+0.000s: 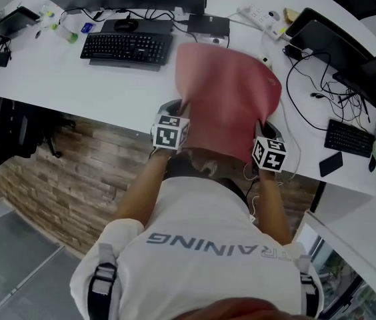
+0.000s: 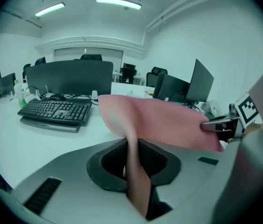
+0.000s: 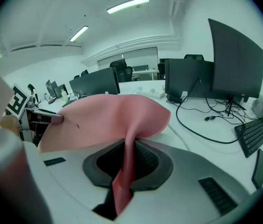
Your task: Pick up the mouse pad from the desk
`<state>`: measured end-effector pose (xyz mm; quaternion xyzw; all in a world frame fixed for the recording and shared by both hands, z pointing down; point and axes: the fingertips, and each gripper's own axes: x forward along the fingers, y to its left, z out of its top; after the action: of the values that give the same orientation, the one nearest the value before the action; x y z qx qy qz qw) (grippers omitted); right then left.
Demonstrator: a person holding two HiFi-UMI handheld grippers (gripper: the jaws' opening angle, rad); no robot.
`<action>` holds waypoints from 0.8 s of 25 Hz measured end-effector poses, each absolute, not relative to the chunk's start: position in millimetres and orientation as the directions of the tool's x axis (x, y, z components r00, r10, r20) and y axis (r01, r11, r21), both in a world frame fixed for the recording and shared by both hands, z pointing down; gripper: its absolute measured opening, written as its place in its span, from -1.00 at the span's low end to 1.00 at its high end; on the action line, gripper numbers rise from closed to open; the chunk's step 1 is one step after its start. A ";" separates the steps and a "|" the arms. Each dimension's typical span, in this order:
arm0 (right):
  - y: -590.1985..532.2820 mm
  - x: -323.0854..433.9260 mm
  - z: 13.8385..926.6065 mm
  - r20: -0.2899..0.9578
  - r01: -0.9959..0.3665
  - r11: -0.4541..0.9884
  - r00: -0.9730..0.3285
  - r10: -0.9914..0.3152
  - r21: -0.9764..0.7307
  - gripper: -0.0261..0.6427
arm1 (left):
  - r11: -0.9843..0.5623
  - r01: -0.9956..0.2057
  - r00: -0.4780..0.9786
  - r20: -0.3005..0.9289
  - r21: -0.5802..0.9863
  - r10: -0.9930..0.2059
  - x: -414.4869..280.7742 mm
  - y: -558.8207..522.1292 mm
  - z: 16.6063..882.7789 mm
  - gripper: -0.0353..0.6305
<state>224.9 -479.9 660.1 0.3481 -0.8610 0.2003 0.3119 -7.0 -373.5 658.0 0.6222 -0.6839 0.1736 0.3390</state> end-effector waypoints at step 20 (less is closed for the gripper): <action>-500.0 244.3 445.8 0.262 -0.730 0.683 -0.656 -0.708 0.017 -0.75 | 0.111 -0.986 -0.077 0.246 0.125 -0.966 6.9 -389.4 439.6 -0.61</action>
<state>244.3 -500.0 445.8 0.3955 -0.9089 0.0447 0.1247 6.9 -389.4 439.6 0.6659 -0.7330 0.0367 0.1343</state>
